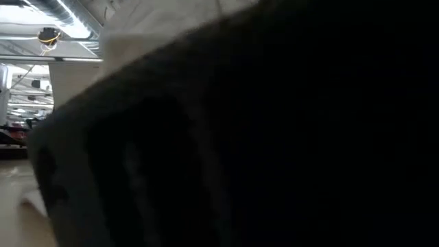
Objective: Sort clothes
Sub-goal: Put the white polo shirt into the left white bin
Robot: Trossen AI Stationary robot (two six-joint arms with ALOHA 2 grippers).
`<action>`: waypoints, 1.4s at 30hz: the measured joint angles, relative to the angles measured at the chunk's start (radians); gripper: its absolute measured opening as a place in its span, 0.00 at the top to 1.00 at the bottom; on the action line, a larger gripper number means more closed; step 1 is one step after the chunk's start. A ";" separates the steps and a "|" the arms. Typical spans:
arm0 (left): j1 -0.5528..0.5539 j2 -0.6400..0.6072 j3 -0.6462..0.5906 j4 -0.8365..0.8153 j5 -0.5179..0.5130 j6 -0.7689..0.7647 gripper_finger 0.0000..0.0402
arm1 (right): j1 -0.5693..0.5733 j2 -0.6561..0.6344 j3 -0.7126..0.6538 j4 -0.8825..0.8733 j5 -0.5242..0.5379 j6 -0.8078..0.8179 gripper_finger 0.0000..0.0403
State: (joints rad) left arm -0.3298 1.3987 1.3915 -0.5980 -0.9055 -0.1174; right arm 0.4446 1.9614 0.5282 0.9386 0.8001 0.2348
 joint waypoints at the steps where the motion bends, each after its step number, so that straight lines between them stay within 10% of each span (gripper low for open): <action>1: -0.001 0.000 0.005 0.022 -0.025 0.024 0.96 | 0.000 0.000 0.000 0.000 -0.001 0.000 0.42; 42: 0.112 -0.238 0.059 0.890 -0.207 1.068 0.95 | 0.000 0.000 0.000 -0.017 -0.008 0.031 0.42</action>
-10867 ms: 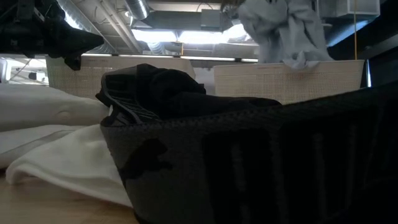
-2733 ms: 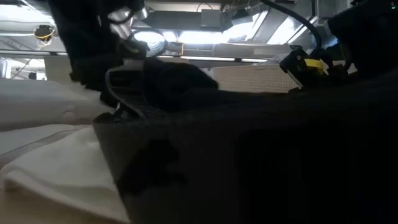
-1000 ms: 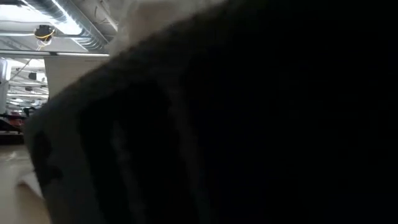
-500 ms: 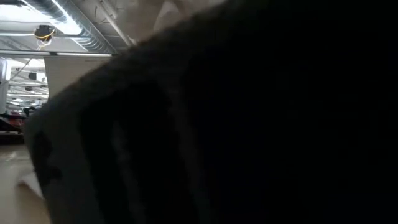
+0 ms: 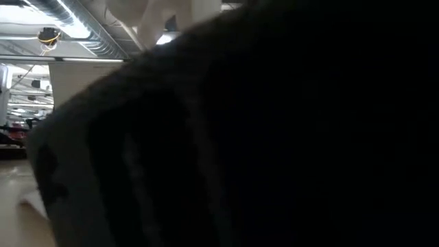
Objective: Sort clothes
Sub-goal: Put the white polo shirt into the left white bin
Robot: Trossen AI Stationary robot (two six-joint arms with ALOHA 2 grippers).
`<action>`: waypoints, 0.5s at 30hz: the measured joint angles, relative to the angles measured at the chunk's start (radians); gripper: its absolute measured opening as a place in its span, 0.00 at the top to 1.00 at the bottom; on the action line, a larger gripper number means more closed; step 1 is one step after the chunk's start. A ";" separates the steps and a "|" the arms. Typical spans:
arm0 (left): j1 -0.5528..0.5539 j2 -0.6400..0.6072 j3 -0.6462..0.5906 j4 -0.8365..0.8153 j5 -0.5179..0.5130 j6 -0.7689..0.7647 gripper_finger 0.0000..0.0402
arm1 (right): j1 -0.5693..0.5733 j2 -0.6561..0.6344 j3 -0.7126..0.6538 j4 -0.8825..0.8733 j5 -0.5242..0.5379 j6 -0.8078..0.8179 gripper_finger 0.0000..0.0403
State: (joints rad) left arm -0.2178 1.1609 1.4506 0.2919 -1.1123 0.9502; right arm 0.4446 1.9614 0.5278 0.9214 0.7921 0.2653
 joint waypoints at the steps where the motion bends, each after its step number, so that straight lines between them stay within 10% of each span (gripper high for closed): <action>1: 0.022 -0.009 0.000 0.009 0.004 0.011 0.95 | 0.000 0.000 0.000 0.000 0.000 0.000 0.42; 15: 0.324 -0.059 0.000 0.038 0.036 0.283 0.96 | 0.000 0.000 0.000 0.000 0.000 0.000 0.42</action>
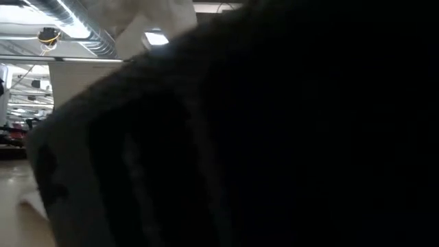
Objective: Sort clothes
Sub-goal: Put the white polo shirt into the left white bin
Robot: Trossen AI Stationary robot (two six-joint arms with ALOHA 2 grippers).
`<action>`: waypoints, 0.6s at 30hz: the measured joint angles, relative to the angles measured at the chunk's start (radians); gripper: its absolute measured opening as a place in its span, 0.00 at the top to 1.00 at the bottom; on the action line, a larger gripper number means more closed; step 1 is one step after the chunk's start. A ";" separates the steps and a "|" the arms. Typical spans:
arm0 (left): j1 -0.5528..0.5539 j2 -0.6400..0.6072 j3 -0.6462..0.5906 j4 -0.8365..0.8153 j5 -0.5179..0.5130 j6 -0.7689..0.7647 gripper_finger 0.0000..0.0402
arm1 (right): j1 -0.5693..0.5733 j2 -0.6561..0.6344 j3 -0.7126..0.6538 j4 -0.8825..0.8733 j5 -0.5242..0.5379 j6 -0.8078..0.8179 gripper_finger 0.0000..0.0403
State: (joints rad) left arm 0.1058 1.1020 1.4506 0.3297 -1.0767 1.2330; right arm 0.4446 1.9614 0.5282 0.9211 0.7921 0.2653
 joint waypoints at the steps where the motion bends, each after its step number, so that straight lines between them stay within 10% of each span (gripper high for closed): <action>1: 0.022 0.003 0.000 -0.001 0.000 0.002 0.96 | 0.000 0.000 0.000 0.000 0.000 0.000 0.42; 18: 0.334 0.006 -0.005 -0.188 0.037 -0.169 0.95 | 0.000 0.000 0.000 0.000 0.000 0.000 0.42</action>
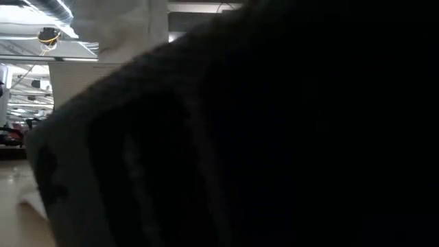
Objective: Sort clothes
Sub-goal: Put the white polo shirt into the left white bin
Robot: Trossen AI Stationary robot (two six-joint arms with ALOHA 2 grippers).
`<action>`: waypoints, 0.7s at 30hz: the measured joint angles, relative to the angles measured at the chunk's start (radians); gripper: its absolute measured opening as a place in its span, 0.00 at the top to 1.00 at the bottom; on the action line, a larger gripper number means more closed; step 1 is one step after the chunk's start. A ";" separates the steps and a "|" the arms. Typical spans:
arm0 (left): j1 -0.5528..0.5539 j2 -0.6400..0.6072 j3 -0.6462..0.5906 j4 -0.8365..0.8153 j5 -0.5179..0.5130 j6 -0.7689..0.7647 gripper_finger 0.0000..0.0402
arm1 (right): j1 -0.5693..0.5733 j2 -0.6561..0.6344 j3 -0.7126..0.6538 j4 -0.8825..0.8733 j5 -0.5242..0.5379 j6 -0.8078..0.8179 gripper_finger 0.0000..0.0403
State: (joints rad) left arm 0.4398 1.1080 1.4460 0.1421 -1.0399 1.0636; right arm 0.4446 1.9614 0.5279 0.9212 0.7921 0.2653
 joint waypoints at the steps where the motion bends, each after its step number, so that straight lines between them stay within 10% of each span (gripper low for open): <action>1: 0.004 0.000 0.000 -0.054 0.023 -0.056 0.95 | 0.000 0.000 0.000 0.000 0.000 0.000 0.42; 21: 0.077 0.087 -0.094 -0.665 0.303 -0.763 0.96 | 0.000 0.000 0.000 -0.005 0.000 0.018 0.42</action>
State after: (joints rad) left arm 0.5163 1.1950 1.3524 -0.5227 -0.7372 0.3006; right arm 0.4446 1.9614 0.5282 0.9163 0.7921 0.2836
